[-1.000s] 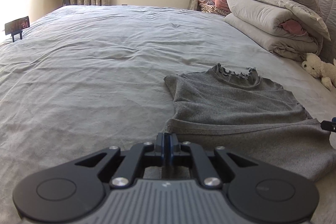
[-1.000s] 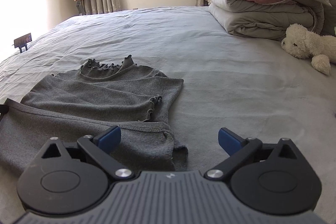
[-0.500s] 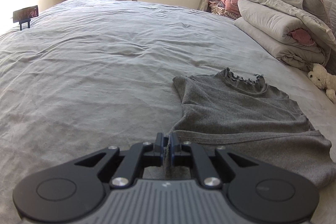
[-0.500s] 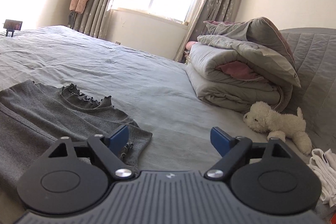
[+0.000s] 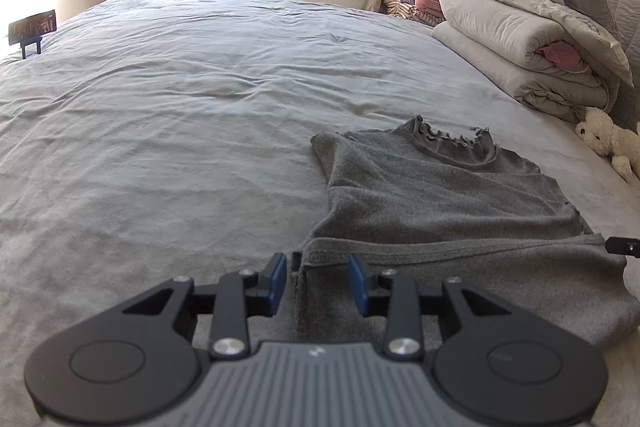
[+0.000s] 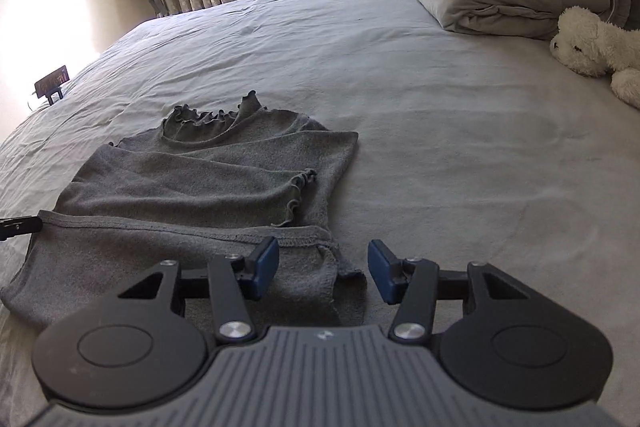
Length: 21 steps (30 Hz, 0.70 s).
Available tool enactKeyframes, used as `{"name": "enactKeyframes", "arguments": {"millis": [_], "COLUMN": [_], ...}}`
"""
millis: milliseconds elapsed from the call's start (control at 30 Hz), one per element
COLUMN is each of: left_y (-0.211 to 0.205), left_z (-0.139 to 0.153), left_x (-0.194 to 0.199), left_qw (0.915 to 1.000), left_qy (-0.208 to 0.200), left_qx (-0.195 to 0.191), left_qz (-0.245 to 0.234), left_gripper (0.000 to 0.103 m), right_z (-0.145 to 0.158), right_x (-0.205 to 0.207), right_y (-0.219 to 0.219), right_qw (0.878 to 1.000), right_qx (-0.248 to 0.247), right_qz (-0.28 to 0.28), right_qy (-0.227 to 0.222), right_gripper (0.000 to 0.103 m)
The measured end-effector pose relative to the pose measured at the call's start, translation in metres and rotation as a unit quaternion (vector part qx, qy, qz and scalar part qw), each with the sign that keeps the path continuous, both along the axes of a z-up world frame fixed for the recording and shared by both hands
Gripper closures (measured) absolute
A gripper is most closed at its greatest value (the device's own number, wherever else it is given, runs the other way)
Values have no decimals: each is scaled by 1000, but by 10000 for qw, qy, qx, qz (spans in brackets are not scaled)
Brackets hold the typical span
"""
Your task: Fold clothes
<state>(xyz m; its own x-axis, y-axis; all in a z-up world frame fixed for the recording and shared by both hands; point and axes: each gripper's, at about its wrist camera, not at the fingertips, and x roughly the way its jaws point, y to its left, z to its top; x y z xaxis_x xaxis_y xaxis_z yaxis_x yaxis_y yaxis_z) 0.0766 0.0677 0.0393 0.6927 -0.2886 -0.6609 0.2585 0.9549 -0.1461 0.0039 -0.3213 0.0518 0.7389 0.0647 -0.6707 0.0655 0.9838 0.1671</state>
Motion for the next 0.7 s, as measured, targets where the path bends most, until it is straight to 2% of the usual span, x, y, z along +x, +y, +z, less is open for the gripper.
{"name": "enactKeyframes", "arguments": {"millis": [67, 100, 133, 167, 200, 333, 500, 700], "left_y": [-5, -7, -9, -11, -11, -7, -9, -2], "left_z": [-4, -6, -7, -7, -6, 8, 20, 43], "left_x": [0, -1, -2, -3, -4, -9, -15, -23], "left_qw": [9999, 9998, 9994, 9990, 9988, 9991, 9982, 9953], "left_qy": [25, 7, -43, -93, -130, -345, -558, -966], "left_qx": [104, 191, 304, 418, 445, 222, 162, -31], "left_qz": [-78, -111, -131, -150, -146, -83, -136, -55], "left_gripper": [72, 85, 90, 94, 98, 99, 99, 99], "right_z": [-4, -5, -8, -11, -11, 2, 15, 24], "right_x": [-1, 0, 1, 0, -1, -9, -14, -17], "right_y": [4, 6, 7, 9, 9, 14, 22, 35], "right_qw": [10000, 9999, 9998, 9995, 9995, 9986, 9957, 9843], "right_qx": [-12, -33, -100, -181, -227, -460, -764, -1582], "right_qz": [29, 47, 75, 98, 92, 165, 195, 87], "right_qy": [73, 116, 179, 226, 220, -177, -480, -774], "right_gripper": [50, 51, 62, 83, 91, 92, 93, 95]}}
